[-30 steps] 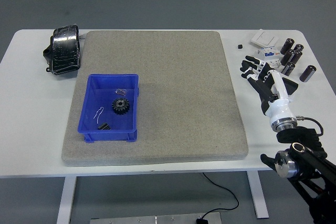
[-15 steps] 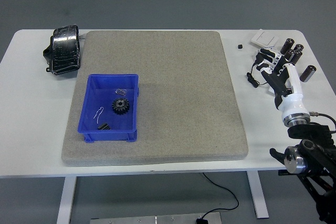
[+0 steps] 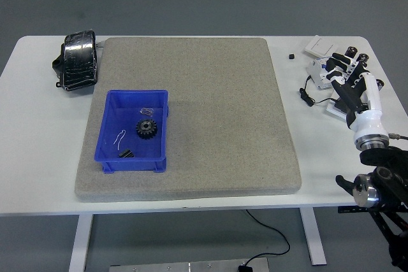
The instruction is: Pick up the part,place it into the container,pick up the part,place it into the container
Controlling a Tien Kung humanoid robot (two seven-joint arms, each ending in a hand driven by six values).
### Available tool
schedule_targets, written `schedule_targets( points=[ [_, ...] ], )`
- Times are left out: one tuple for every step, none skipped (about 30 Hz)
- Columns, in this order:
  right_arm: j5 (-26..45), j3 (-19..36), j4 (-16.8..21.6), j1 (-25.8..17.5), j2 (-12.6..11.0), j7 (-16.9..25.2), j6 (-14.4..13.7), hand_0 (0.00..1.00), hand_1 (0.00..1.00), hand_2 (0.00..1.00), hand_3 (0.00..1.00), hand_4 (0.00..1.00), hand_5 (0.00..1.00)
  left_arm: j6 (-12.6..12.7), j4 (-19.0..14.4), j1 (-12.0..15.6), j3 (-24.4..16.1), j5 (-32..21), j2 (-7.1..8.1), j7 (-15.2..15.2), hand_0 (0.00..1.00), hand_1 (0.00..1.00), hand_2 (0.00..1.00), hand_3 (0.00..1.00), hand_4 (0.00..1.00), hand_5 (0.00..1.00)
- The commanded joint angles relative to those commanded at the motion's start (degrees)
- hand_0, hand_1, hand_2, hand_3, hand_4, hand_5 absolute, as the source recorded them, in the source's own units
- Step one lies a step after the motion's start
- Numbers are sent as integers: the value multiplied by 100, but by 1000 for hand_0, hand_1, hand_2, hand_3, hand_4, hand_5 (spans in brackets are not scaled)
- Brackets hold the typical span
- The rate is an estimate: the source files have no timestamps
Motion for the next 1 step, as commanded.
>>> schedule_targets(
  points=[
    [-2, 28, 7, -4, -3, 0, -1, 760, 728, 737, 695, 728, 380, 0, 0, -4, -1, -2, 0, -3, 664, 641, 618, 590, 736, 536]
  ],
)
